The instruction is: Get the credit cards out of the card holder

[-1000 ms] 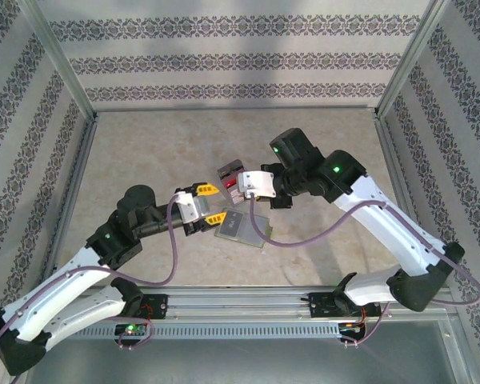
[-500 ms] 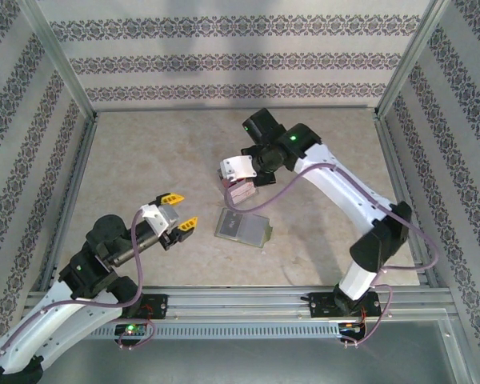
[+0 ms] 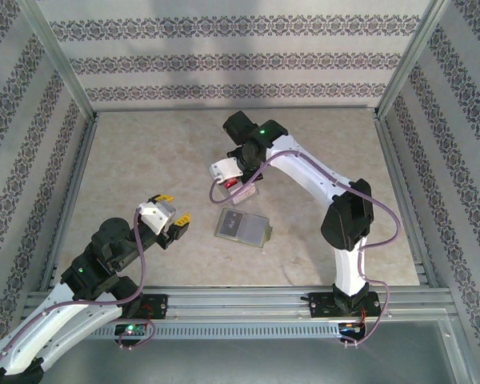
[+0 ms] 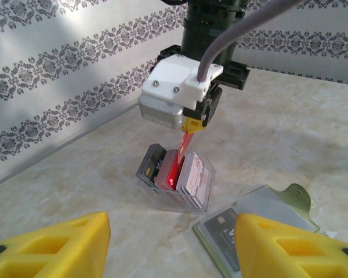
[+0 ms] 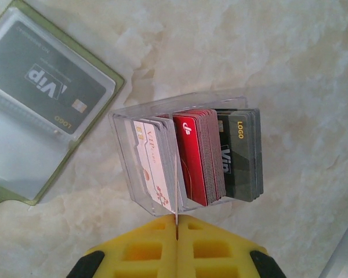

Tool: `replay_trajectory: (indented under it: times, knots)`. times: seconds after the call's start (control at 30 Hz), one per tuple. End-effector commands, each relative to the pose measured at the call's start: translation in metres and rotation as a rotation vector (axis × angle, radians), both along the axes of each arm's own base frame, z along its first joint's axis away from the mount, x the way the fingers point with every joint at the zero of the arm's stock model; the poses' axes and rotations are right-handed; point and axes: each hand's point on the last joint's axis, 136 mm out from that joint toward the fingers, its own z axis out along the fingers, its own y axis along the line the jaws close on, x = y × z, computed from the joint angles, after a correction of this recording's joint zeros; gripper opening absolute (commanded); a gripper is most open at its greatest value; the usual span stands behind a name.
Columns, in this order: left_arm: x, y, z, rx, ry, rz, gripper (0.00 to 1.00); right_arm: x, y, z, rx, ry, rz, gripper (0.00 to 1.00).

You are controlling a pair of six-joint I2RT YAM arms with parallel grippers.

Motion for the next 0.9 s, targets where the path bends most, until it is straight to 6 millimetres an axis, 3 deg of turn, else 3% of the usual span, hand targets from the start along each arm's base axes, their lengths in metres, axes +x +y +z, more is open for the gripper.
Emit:
replay_trajectory:
  times: [0.0,0.27,0.87]
  knots:
    - [-0.001,0.002,-0.003,-0.001,0.01,0.012,0.59,0.005,-0.004,-0.011,-0.053,0.009,0.015,0.0]
    - [0.002,0.001,-0.006,0.013,0.02,0.017,0.59,0.016,0.002,-0.034,-0.08,-0.013,0.051,0.0]
    - [0.01,-0.004,-0.01,0.057,0.03,0.02,0.59,0.026,0.014,-0.055,-0.08,-0.009,0.08,0.0]
